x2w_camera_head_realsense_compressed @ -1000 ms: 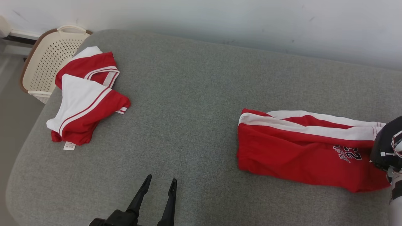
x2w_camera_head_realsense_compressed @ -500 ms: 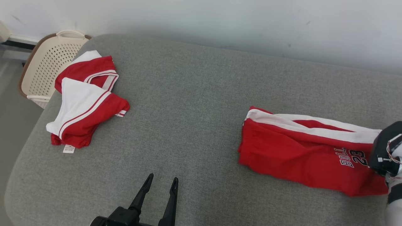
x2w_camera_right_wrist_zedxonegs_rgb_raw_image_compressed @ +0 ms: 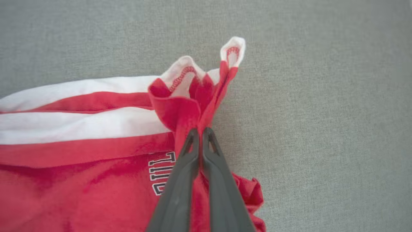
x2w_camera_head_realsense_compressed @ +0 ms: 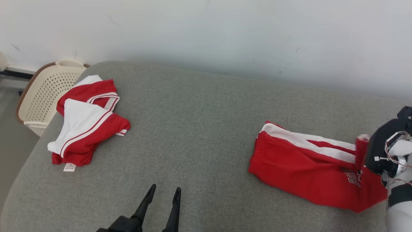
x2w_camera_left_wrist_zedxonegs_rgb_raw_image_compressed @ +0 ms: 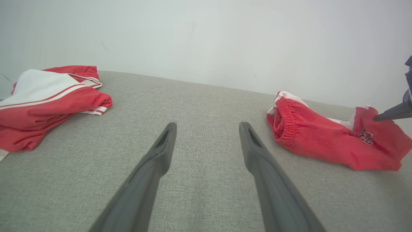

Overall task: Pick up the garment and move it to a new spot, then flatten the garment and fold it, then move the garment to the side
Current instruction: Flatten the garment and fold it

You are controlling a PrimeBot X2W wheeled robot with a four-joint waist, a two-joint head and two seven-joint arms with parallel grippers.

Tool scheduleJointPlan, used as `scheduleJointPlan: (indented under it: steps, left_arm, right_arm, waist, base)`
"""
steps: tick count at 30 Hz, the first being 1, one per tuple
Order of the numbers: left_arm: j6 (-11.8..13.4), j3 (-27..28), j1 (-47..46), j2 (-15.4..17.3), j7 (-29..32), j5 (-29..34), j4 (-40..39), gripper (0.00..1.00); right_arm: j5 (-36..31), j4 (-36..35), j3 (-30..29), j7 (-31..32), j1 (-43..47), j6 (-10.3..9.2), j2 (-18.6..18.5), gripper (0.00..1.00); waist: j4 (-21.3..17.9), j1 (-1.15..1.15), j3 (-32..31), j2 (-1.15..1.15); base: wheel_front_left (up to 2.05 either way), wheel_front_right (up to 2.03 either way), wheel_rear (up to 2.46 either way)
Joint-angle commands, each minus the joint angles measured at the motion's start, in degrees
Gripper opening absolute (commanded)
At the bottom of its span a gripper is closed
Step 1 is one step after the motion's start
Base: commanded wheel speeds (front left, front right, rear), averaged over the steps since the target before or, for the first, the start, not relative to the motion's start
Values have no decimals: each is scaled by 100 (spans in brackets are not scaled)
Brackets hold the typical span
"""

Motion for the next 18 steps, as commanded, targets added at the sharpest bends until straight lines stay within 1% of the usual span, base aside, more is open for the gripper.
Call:
scheduleJointPlan:
  steps: [1, 5, 9, 10, 11, 14, 15, 16, 17, 18]
  left_arm:
    - [17, -7, 106, -10, -14, -32, 21, 100]
    - [18, -57, 140, -48, -13, -72, 65, 100]
    - [21, -68, 196, -57, -26, -107, 91, 100]
    - [14, -81, 193, -45, -15, -121, 107, 100]
    - [12, -88, 188, -43, -11, -124, 108, 100]
    - [0, -123, 160, -57, -2, -128, 120, 100]
    - [0, -123, 160, -57, -2, -128, 120, 100]
    - [-14, -154, 148, -69, 9, -130, 130, 100]
    - [-14, -154, 148, -69, 9, -130, 130, 100]
    - [-17, -166, 146, -71, 14, -134, 135, 100]
  right_arm:
    - [208, -50, 146, 22, -50, -12, 13, 0]
    - [742, -115, 590, 134, -138, -12, 205, 0]
    - [1170, -92, 902, 125, -236, -12, 416, 0]
    - [1355, -7, 987, 69, -283, -12, 515, 0]
    - [1442, 56, 1024, 26, -311, -12, 538, 0]
    - [1567, 337, 1072, -133, -392, -12, 568, 0]
    - [1567, 337, 1072, -133, -392, -12, 568, 0]
    - [1742, 616, 1228, -280, -472, -11, 589, 0]
    - [1742, 616, 1228, -280, -472, -11, 589, 0]
    - [1835, 787, 1302, -353, -500, -11, 588, 0]
  waist:
    - [-66, 0, -190, 0]
    - [4, 0, -308, 0]
    - [132, 0, -384, 0]
    - [220, 0, -411, 0]
    - [266, 0, -417, 0]
    - [430, 0, -435, 0]
    - [430, 0, -435, 0]
    - [553, 0, -444, 0]
    - [553, 0, -444, 0]
    - [614, 0, -445, 0]
  base:
    - [0, 0, 0]
    - [0, 0, 0]
    - [0, 0, 0]
    - [0, 0, 0]
    - [0, 0, 0]
    - [0, 0, 0]
    - [0, 0, 0]
    - [0, 0, 0]
    - [0, 0, 0]
    - [0, 0, 0]
